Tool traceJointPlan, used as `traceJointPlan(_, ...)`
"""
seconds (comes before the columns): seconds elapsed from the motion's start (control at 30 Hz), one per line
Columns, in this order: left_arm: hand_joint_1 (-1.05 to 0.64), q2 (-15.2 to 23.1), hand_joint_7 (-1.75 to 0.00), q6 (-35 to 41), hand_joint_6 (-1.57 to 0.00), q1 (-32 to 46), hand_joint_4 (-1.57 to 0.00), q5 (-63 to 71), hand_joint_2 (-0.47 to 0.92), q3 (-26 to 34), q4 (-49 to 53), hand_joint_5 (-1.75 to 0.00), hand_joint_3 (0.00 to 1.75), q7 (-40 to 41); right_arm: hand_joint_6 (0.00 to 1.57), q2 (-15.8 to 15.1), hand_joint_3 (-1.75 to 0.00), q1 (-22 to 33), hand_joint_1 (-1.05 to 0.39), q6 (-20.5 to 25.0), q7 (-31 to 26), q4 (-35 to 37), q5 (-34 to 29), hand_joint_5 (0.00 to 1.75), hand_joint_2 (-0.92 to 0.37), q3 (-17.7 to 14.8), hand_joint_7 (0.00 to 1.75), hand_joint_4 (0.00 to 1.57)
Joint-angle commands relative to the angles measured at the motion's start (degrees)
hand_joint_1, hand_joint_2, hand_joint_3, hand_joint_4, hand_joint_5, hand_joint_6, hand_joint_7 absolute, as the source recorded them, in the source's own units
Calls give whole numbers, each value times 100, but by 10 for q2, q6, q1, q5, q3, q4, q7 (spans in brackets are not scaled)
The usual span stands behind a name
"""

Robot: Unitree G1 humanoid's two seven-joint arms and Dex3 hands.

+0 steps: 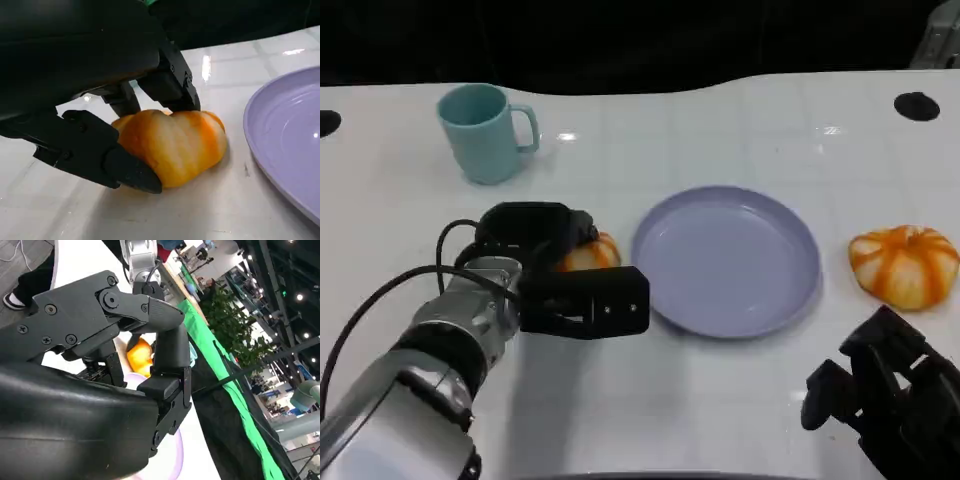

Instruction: Grasp the bread from the table and place it into the plate.

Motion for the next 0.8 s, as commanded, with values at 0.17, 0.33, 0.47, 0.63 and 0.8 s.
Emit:
traceJointPlan(0.17,-21,16,-131,-21,-74,18,-84,6,92,-5,7,-175,24,87,50,-7,-63,2,-52,2,-2,-3,7,175,-73,-7,159,67)
traceJointPlan(0.33,-21,19,-145,-38,-67,19,-88,3,92,0,6,-175,19,139,50,-7,-63,-1,-52,4,-4,-2,5,175,-74,-7,160,67)
traceJointPlan(0.47,-21,18,-147,-40,-66,18,-88,3,92,-1,8,-175,18,143,50,-7,-63,-2,-52,4,-4,-2,5,175,-74,-7,160,67)
traceJointPlan(0.63,-11,15,-170,-40,-54,2,-86,-32,91,38,-1,-175,18,153,50,-6,-63,-3,-52,1,-2,3,4,175,-73,-7,161,67)
traceJointPlan(0.8,-8,9,-175,-49,-52,-11,-86,-63,90,72,-9,-175,19,145,50,-5,-64,-3,-52,2,-4,3,4,175,-73,-8,161,67)
